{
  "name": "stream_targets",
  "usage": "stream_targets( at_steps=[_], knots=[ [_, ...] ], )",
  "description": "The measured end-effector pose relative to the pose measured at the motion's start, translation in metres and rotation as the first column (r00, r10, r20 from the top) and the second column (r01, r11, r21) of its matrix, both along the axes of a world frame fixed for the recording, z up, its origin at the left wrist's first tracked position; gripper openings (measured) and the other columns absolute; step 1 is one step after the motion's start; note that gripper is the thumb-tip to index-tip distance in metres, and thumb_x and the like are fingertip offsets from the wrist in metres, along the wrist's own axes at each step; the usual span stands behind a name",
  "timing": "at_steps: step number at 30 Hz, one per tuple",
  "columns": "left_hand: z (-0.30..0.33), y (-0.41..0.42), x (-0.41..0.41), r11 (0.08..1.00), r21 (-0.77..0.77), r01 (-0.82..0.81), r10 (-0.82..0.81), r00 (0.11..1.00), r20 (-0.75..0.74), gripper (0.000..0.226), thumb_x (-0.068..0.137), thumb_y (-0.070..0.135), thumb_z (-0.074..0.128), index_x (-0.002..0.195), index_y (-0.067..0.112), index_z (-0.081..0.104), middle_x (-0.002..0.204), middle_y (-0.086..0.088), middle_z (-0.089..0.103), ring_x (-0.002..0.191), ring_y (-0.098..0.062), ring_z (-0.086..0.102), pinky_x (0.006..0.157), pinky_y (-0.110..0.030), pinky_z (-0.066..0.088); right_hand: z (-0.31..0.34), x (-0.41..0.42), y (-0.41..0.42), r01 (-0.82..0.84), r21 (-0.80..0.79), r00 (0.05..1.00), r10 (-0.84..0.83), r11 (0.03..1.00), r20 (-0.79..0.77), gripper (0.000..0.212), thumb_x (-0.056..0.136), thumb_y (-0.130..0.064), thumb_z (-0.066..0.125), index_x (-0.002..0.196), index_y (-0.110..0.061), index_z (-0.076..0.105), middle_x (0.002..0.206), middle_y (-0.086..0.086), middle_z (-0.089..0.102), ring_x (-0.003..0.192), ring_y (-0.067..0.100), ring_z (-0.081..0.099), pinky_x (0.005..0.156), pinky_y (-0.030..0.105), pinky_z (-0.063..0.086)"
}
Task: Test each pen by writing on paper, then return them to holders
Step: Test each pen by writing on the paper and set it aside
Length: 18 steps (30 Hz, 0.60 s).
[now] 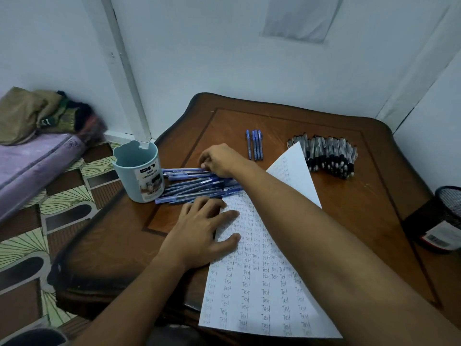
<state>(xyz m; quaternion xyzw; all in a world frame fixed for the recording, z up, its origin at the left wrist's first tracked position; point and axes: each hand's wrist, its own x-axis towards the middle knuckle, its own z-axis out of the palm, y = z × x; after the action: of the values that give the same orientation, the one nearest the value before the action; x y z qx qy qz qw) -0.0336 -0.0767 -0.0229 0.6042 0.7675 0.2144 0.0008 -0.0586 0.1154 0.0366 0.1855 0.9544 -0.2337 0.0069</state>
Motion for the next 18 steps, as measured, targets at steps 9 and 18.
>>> stream_targets(
  at_steps=[9, 18],
  knots=[
    [-0.0011, -0.0008, -0.0004, 1.0, 0.003, 0.0, 0.0, 1.0, -0.005, 0.057, 0.087, 0.071, 0.04, 0.132, 0.042, 0.058, 0.129, 0.015, 0.05, 0.126, -0.008, 0.032, 0.098, -0.032, 0.021, 0.0, -0.0009, -0.0016, 0.001, 0.028, 1.0, -0.002, 1.0, 0.028, 0.013, 0.098, -0.015, 0.06, 0.108, -0.011, 0.069, 0.114, 0.009, 0.066, 0.101, 0.024, 0.062, 0.093, 0.04, 0.053],
    [-0.0015, -0.0001, 0.0004, 1.0, 0.016, -0.001, 0.001, 1.0, -0.01, 0.055, 0.087, 0.07, 0.042, 0.131, 0.041, 0.059, 0.128, 0.014, 0.051, 0.125, -0.01, 0.034, 0.098, -0.032, 0.022, 0.0046, -0.0011, -0.0055, -0.06, 0.004, 0.997, 0.059, 0.998, 0.041, 0.027, 0.1, -0.018, 0.058, 0.126, -0.013, 0.065, 0.126, 0.009, 0.066, 0.113, 0.026, 0.061, 0.101, 0.041, 0.049]
  ],
)
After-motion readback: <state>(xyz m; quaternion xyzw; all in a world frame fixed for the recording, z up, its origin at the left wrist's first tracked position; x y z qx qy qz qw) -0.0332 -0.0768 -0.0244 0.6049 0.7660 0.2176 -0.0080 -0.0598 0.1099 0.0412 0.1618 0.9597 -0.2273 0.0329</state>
